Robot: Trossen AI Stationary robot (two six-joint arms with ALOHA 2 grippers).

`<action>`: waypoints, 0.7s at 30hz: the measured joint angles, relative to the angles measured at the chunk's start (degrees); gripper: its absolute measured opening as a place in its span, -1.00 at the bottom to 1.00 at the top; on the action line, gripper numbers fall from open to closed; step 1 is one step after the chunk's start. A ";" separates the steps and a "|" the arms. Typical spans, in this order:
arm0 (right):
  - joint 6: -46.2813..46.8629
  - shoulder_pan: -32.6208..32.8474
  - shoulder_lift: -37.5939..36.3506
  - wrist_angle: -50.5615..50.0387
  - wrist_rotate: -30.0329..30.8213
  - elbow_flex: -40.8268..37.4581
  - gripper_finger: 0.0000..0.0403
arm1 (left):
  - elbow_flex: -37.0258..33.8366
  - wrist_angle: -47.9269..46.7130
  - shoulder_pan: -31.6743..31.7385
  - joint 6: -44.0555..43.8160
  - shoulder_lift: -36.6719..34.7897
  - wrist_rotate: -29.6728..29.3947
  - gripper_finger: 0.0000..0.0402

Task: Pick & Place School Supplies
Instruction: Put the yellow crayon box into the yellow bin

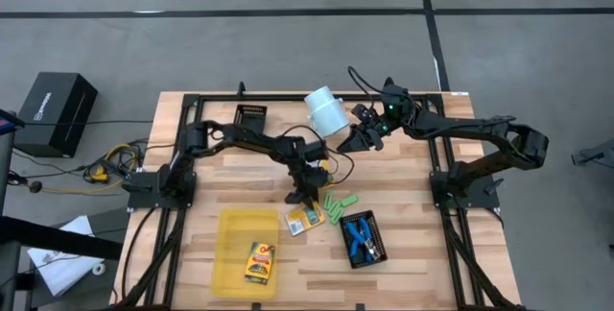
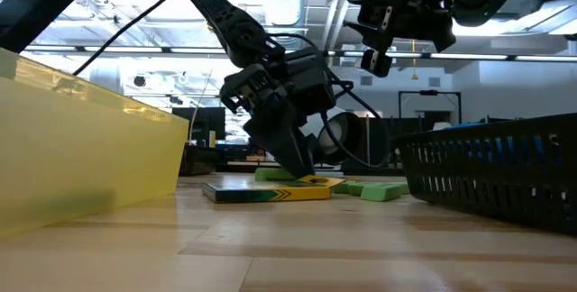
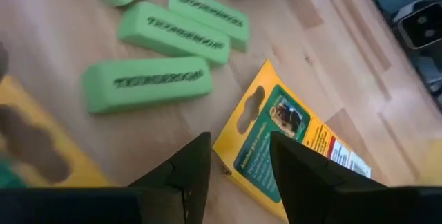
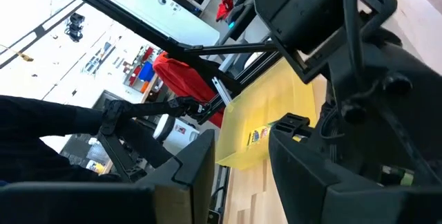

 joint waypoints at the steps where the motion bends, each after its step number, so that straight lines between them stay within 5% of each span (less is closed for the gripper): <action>1: 0.04 0.05 0.00 0.04 -0.10 0.00 -0.36 | 0.00 -0.16 -0.15 0.00 0.17 0.00 -0.28; 7: 0.06 0.06 0.00 0.22 -0.79 0.00 -0.36 | -0.13 -0.12 -0.33 0.17 0.02 -0.44 -0.40; 13: 0.06 -0.07 0.00 1.80 -0.82 0.00 -0.36 | -0.17 -0.26 -0.30 -1.98 0.02 -0.59 -0.94; 21: 0.08 -0.07 0.00 2.23 -1.01 0.00 -0.36 | 0.75 -1.06 -0.15 -7.16 -0.67 0.42 -0.99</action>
